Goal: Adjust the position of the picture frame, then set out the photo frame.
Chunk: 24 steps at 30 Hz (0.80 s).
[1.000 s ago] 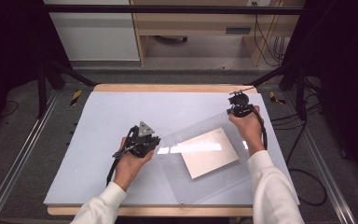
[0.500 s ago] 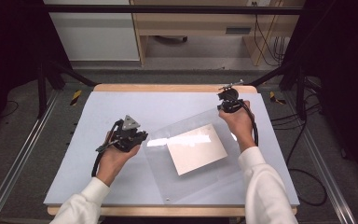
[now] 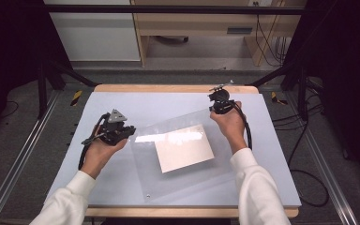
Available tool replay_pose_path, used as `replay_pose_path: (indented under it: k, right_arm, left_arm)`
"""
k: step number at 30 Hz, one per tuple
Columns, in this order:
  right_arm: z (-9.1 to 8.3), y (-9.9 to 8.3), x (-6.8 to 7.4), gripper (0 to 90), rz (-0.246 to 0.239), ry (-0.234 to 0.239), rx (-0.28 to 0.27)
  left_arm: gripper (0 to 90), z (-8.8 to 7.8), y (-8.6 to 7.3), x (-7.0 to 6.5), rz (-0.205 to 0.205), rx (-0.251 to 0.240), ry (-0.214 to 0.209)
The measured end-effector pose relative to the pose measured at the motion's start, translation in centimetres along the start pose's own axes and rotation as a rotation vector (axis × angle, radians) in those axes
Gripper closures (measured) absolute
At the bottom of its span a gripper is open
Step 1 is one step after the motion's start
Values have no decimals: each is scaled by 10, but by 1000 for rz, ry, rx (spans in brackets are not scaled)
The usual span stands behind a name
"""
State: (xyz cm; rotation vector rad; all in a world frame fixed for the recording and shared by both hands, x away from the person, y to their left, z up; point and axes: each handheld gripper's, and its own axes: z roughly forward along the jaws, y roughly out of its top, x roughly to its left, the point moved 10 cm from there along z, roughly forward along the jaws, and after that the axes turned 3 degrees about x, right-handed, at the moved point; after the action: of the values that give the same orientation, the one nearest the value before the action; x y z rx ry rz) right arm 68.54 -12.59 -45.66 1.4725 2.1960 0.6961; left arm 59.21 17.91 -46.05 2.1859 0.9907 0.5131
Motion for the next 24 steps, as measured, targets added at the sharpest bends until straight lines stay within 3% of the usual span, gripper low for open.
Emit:
replay_pose_path:
  k: [10, 17, 24]
  right_arm:
    - [7, -7, 21, 858, -20, 14, 10]
    - [3, -6, 25, 858, -33, 13, 5]
    - [1, -20, 23, 858, -11, 14, 25]
  left_arm:
    - [836, -1, -10, 24, -8, 24, 0]
    - [834, -2, -8, 30, -13, 22, -7]
    - [834, 4, -2, 30, 3, 39, -14]
